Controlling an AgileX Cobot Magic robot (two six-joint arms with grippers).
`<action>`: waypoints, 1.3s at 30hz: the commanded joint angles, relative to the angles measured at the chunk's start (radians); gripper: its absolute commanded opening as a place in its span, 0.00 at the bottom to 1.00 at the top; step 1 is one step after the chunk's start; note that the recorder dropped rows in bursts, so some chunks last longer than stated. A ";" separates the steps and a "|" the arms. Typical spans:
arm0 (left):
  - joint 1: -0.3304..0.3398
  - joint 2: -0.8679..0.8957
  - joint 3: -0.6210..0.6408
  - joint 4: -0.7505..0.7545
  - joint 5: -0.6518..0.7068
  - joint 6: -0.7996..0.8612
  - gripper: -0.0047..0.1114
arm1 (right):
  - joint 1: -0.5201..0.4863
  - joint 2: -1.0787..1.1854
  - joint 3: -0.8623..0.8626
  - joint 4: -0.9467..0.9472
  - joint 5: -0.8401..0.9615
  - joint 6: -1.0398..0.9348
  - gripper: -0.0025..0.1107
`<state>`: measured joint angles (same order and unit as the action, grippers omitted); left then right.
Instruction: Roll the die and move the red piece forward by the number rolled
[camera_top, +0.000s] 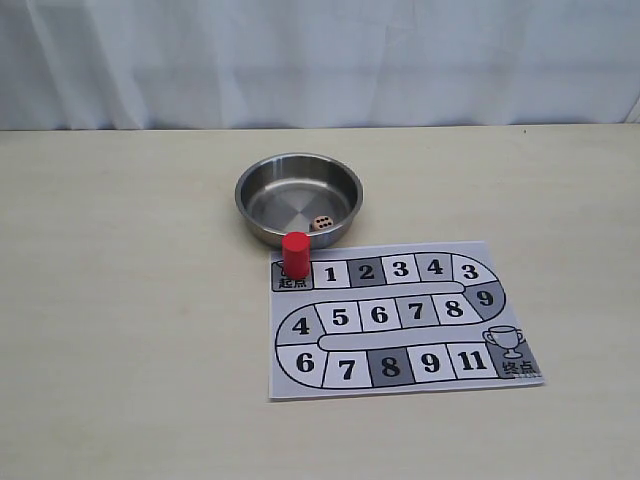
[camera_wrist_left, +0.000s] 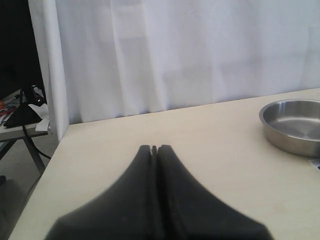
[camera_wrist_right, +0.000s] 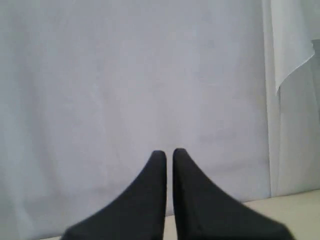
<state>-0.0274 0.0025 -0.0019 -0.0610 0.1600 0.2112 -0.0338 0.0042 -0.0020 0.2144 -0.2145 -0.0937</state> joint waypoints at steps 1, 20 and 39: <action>-0.007 -0.002 0.002 -0.001 -0.015 0.001 0.04 | 0.001 -0.004 -0.125 0.017 0.114 0.034 0.06; -0.007 -0.002 0.002 -0.003 -0.018 0.001 0.04 | 0.001 0.644 -0.734 -0.063 0.598 -0.034 0.06; -0.007 -0.002 0.002 0.000 -0.016 0.001 0.04 | 0.001 1.257 -1.064 0.376 0.929 -0.478 0.49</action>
<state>-0.0274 0.0025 -0.0019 -0.0610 0.1563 0.2112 -0.0338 1.1998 -1.0303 0.5755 0.6808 -0.5488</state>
